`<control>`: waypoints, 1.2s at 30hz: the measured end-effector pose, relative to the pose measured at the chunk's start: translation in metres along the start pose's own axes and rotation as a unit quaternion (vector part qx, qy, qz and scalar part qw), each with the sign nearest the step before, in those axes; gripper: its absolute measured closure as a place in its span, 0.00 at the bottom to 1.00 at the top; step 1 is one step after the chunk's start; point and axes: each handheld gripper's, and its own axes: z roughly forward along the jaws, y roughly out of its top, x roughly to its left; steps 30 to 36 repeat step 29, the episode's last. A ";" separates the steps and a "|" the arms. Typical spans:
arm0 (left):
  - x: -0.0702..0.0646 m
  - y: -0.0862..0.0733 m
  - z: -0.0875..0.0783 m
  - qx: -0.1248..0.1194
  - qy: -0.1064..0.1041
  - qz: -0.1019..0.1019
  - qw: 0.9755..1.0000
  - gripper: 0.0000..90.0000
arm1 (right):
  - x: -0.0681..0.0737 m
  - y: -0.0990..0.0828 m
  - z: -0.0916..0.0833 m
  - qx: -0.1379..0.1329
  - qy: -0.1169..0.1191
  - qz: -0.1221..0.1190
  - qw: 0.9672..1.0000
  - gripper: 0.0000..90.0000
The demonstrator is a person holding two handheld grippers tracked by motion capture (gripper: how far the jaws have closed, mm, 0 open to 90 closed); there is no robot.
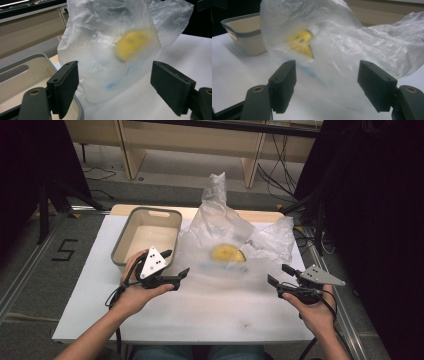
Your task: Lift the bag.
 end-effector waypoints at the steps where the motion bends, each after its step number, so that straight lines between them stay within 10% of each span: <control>1: 0.000 -0.001 0.000 0.002 -0.001 0.002 1.000 0.25 | 0.001 -0.002 -0.001 0.003 0.003 0.000 1.000 0.36; 36: -0.006 -0.031 -0.012 0.026 -0.010 0.000 1.000 0.25 | -0.001 -0.024 -0.019 0.003 0.009 0.016 1.000 0.37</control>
